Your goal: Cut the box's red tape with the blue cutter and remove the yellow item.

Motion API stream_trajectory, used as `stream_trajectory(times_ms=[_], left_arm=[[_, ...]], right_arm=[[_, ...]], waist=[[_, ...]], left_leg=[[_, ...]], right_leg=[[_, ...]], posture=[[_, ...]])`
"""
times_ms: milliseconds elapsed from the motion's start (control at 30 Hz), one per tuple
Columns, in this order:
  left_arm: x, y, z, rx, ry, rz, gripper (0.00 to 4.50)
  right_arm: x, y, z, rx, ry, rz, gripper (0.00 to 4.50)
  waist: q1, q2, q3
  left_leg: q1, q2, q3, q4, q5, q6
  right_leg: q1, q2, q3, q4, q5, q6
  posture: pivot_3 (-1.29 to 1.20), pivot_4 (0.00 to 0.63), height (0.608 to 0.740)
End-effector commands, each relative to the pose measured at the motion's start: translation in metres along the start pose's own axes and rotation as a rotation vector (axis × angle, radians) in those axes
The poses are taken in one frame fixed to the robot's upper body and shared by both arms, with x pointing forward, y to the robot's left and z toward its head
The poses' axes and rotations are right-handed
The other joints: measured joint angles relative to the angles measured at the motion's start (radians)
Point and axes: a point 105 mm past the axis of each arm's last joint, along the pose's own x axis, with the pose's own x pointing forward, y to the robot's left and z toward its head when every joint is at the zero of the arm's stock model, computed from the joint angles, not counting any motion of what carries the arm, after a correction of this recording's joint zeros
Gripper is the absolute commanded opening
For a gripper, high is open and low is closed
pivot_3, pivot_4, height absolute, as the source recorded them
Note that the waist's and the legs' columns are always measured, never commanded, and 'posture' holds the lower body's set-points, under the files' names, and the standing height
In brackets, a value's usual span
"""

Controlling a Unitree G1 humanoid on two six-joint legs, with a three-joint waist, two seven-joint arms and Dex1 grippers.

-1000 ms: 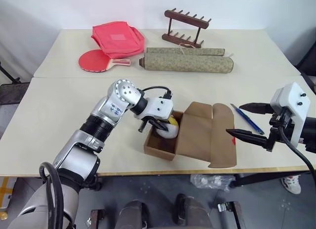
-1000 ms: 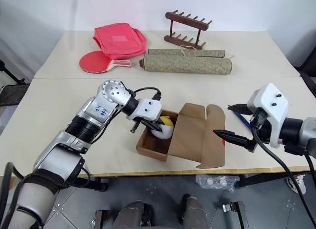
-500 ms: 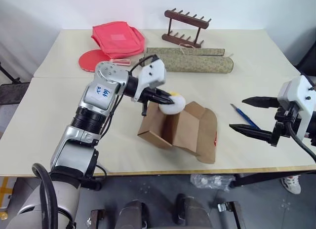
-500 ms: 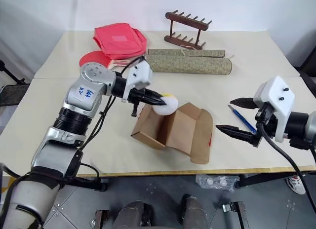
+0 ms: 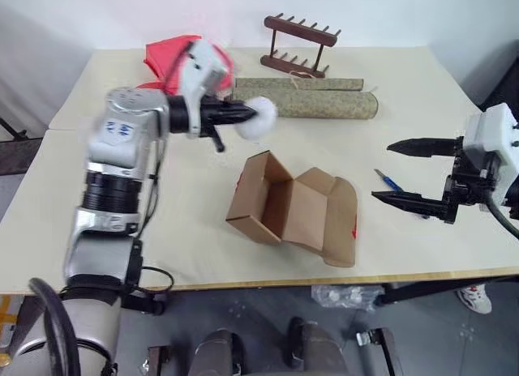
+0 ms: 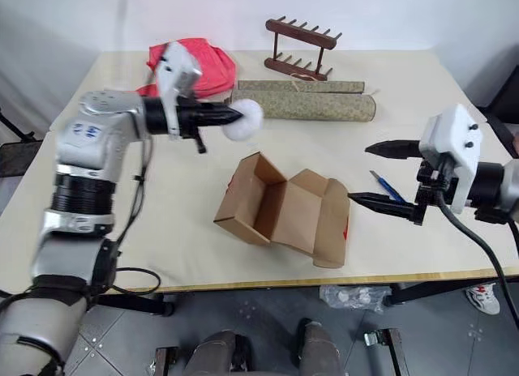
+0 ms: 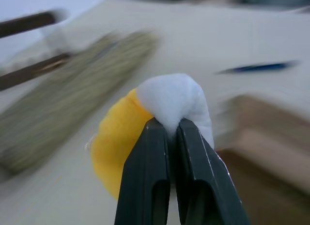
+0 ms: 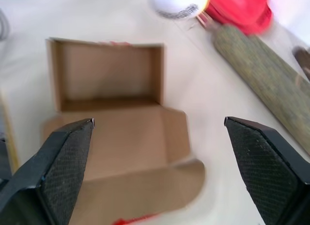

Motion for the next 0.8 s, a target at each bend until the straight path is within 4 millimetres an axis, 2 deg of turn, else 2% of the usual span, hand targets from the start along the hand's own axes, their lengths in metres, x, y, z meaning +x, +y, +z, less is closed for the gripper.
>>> stream_trajectory(times_ms=[33, 100, 133, 200, 267, 433, 600, 667, 767, 800], left_arm=[[-0.026, 0.028, -0.024, -0.005, 0.116, 0.230, 0.01], [-0.051, 0.039, -0.062, -0.040, 0.267, 0.352, 0.01], [-0.064, 0.038, -0.076, -0.070, 0.322, 0.390, 0.29], [-0.078, 0.031, -0.089, -0.094, 0.384, 0.409, 0.86], [-0.086, 0.027, -0.092, -0.096, 0.403, 0.416, 1.45], [-0.095, 0.023, -0.086, -0.103, 0.380, 0.411, 2.97], [-0.106, 0.018, -0.057, -0.052, 0.263, 0.354, 4.46], [-0.110, 0.007, -0.046, -0.015, 0.220, 0.277, 4.49], [-0.115, -0.012, -0.024, -0.016, -0.143, 0.197, 4.49], [-0.118, -0.022, -0.032, -0.001, -0.132, 0.156, 4.49]], right_arm=[[-0.004, -0.007, 0.005, -0.048, -0.033, 0.027, 4.50], [-0.002, -0.016, -0.003, -0.052, -0.003, 0.031, 4.50], [0.001, -0.020, -0.003, -0.055, -0.008, 0.038, 4.50], [0.008, -0.023, -0.001, -0.059, -0.023, 0.058, 4.50], [0.013, -0.026, -0.003, -0.061, -0.025, 0.074, 4.50], [0.021, -0.032, -0.005, -0.066, -0.033, 0.096, 4.50], [0.022, -0.036, -0.007, -0.063, -0.029, 0.111, 4.50], [0.018, -0.038, -0.009, -0.046, -0.024, 0.104, 4.50], [0.007, -0.045, -0.019, -0.030, -0.016, 0.082, 4.50], [0.003, -0.049, -0.025, -0.017, -0.017, 0.074, 4.50]], waist=[[-0.002, 0.000, 0.000], [-0.006, 0.000, 0.000], [-0.007, 0.000, 0.000], [-0.011, -0.001, 0.001], [-0.007, -0.004, 0.002], [0.009, -0.004, 0.003], [-0.004, -0.004, 0.003], [-0.007, -0.004, 0.003], [-0.007, -0.003, 0.002], [-0.007, -0.002, 0.002]], left_leg=[[0.000, 0.000, 0.000, 0.000, 0.000, 0.000], [0.000, 0.000, 0.001, 0.000, 0.000, 0.000], [0.001, 0.000, 0.001, 0.000, 0.000, 0.000], [0.001, 0.001, 0.002, -0.001, 0.000, 0.000], [0.001, 0.001, 0.002, 0.000, 0.000, -0.001], [-0.001, 0.001, 0.001, 0.001, 0.001, -0.001], [0.000, 0.001, 0.001, 0.001, 0.001, -0.002], [0.000, 0.001, 0.001, 0.000, 0.001, -0.002], [0.002, 0.001, 0.002, -0.002, 0.001, -0.003], [0.002, 0.001, 0.002, -0.001, 0.001, -0.003]], right_leg=[[0.000, 0.000, 0.000, 0.000, 0.000, 0.000], [0.001, 0.000, 0.001, 0.000, 0.000, 0.000], [0.001, 0.000, 0.001, 0.000, 0.000, 0.000], [0.000, 0.000, 0.001, 0.000, 0.000, 0.000], [0.000, 0.000, 0.001, 0.001, 0.000, 0.000], [0.000, 0.000, 0.001, 0.001, 0.000, 0.000], [0.000, 0.000, 0.000, 0.002, -0.001, -0.001], [0.000, 0.000, 0.000, 0.001, -0.001, -0.001], [0.000, 0.000, 0.002, 0.001, -0.001, -0.001], [0.000, 0.000, 0.001, 0.001, -0.001, -0.001]], posture=[[0.00, 0.150, 0.740], [0.00, 0.150, 0.740], [0.00, 0.150, 0.740], [0.00, 0.150, 0.740], [0.00, 0.150, 0.740], [0.00, 0.150, 0.740], [0.00, 0.150, 0.740], [0.00, 0.150, 0.740], [0.00, 0.150, 0.740], [0.00, 0.150, 0.740]])
